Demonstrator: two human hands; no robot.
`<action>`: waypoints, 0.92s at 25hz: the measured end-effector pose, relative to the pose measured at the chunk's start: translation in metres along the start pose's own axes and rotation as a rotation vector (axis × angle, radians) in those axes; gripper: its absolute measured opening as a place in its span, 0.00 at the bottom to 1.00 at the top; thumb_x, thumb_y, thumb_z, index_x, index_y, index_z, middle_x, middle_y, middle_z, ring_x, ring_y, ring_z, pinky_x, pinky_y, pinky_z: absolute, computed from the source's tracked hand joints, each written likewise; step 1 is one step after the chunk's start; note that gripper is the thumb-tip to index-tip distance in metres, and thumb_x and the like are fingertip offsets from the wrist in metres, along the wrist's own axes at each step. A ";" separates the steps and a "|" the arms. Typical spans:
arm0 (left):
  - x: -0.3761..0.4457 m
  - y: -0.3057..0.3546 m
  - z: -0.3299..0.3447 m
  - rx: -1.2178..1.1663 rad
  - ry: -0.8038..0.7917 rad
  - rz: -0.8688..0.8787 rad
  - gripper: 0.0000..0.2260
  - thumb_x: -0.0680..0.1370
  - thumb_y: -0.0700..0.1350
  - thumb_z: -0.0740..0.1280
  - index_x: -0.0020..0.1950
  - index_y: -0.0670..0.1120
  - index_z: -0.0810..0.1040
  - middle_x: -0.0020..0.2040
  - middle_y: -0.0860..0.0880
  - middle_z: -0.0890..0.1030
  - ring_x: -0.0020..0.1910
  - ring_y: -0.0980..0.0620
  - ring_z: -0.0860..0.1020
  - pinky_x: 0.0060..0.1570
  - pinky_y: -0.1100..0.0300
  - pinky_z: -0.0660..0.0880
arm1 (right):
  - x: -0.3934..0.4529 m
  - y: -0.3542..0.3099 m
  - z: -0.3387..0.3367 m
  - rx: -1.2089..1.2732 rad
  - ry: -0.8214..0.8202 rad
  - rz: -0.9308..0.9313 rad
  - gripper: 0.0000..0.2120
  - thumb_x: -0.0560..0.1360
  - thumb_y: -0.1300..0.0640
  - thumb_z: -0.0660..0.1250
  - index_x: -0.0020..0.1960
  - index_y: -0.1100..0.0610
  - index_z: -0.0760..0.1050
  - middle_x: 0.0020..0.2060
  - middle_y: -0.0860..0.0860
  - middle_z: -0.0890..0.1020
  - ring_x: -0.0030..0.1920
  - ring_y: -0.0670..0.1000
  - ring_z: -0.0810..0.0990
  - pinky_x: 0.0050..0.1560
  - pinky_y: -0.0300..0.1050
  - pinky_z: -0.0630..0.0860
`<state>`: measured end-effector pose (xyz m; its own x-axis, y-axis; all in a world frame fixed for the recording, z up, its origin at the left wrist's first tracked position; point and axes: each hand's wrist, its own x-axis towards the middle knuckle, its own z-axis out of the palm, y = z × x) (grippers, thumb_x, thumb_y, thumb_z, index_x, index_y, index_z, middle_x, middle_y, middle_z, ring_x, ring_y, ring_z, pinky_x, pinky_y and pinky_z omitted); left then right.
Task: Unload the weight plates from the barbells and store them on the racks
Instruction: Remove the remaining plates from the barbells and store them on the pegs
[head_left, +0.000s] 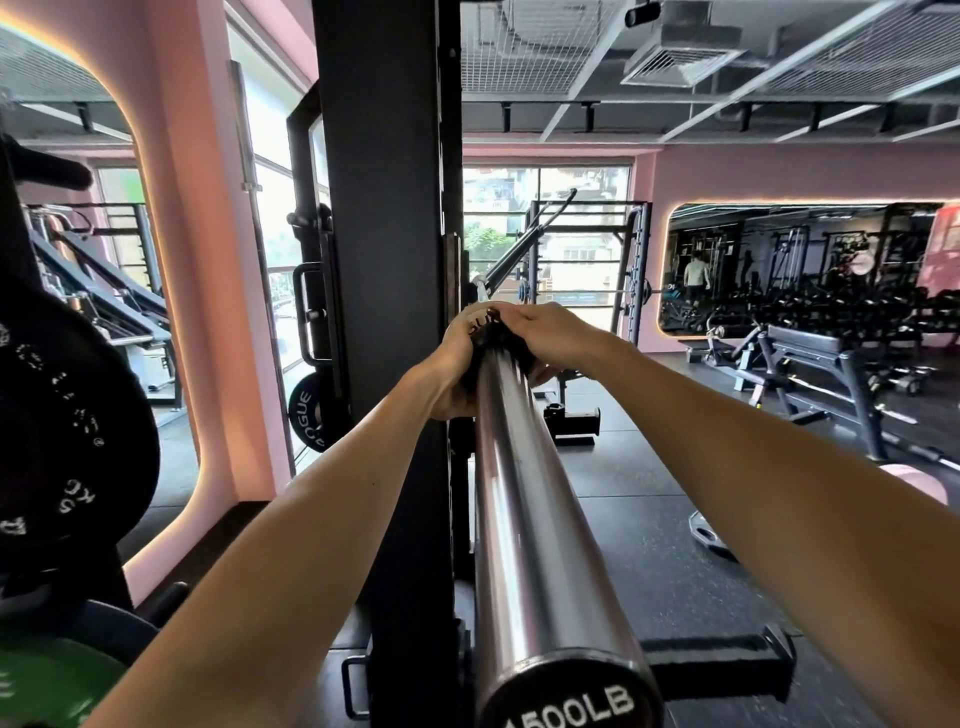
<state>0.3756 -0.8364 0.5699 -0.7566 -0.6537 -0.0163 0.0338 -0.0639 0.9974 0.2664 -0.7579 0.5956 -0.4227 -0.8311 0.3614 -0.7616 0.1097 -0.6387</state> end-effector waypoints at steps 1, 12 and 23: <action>0.002 0.002 0.001 0.019 -0.011 0.034 0.29 0.78 0.66 0.53 0.54 0.44 0.83 0.47 0.38 0.84 0.40 0.44 0.83 0.40 0.53 0.81 | 0.001 0.006 -0.003 0.088 0.037 0.022 0.15 0.81 0.51 0.58 0.61 0.54 0.79 0.53 0.59 0.82 0.52 0.60 0.81 0.59 0.58 0.76; 0.022 0.001 0.005 0.115 0.048 0.149 0.24 0.72 0.58 0.63 0.53 0.40 0.81 0.42 0.45 0.85 0.41 0.50 0.84 0.40 0.61 0.80 | 0.006 0.038 0.016 0.504 0.263 0.358 0.20 0.60 0.60 0.73 0.49 0.68 0.78 0.42 0.64 0.83 0.39 0.62 0.85 0.39 0.58 0.83; -0.001 -0.013 0.001 0.030 0.128 0.071 0.31 0.78 0.64 0.57 0.70 0.42 0.70 0.54 0.42 0.80 0.41 0.51 0.80 0.31 0.64 0.78 | -0.031 0.031 0.021 0.538 0.191 0.308 0.07 0.76 0.57 0.67 0.43 0.60 0.80 0.36 0.56 0.84 0.31 0.52 0.84 0.37 0.47 0.83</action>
<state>0.3754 -0.8340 0.5567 -0.6634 -0.7467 0.0478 0.0635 0.0074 0.9980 0.2659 -0.7406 0.5504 -0.7003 -0.6881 0.1900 -0.2597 -0.0022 -0.9657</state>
